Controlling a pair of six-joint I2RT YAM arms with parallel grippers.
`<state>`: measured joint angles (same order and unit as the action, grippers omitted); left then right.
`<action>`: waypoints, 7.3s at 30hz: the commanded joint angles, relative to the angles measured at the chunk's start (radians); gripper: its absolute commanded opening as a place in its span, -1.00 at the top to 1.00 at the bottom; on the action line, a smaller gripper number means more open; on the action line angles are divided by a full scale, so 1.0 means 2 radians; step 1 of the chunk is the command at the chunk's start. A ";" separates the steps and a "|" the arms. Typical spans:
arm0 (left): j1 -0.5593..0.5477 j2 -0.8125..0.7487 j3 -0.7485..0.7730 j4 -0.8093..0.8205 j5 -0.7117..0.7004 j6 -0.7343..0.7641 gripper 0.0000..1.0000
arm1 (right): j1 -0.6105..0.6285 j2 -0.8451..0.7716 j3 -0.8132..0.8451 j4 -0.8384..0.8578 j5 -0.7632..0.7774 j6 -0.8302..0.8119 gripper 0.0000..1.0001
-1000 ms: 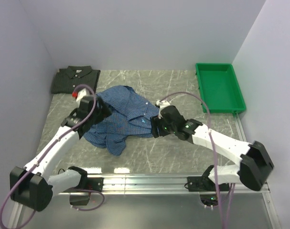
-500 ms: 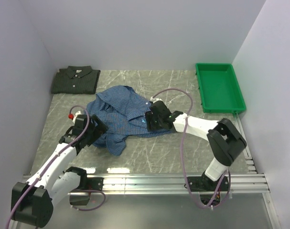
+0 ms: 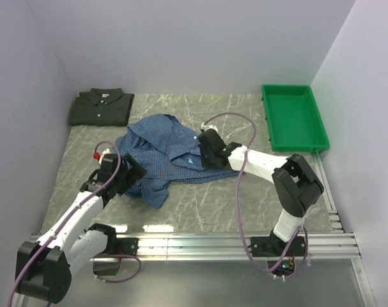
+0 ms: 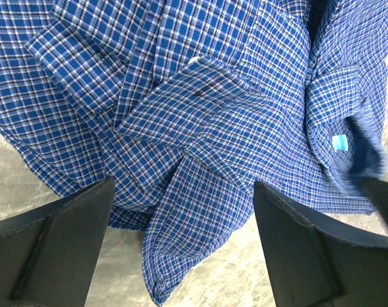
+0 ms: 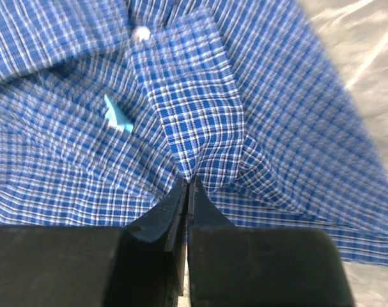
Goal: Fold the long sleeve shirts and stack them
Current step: Flatten the shirt out
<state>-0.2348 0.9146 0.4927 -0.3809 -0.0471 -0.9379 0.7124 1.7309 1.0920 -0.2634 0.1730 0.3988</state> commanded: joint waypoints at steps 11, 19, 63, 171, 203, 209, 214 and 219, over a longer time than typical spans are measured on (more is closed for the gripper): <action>0.002 0.011 0.018 0.013 0.016 0.045 -0.91 | -0.245 0.003 0.202 -0.116 -0.042 0.076 0.89; 0.002 0.001 0.017 0.004 0.025 0.040 -0.92 | -0.250 -0.012 0.198 -0.090 -0.079 0.039 -0.14; 0.011 0.094 -0.023 0.098 0.027 -0.023 -0.65 | 0.111 0.046 0.104 -0.017 -0.003 -0.246 0.31; 0.024 0.208 0.139 -0.030 0.019 0.131 -0.99 | -0.140 -0.198 -0.067 -0.049 -0.152 0.025 -0.08; 0.018 0.165 0.135 -0.073 0.014 0.141 -0.99 | -0.174 -0.399 -0.246 -0.115 -0.097 0.098 -0.13; -0.070 0.162 0.177 -0.050 -0.012 0.105 -0.99 | -0.040 -0.288 -0.126 -0.013 -0.037 -0.034 -0.11; -0.128 0.217 0.208 -0.003 -0.057 0.080 -0.99 | 0.015 -0.172 -0.058 0.074 -0.024 -0.178 -0.18; -0.141 0.260 0.189 0.054 -0.065 0.052 -0.93 | 0.039 -0.073 0.008 0.116 0.000 -0.232 -0.25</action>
<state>-0.5095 1.4017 0.8825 -0.3740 -0.1299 -0.7780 0.7673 1.5085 1.0313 -0.1387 0.1043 0.0780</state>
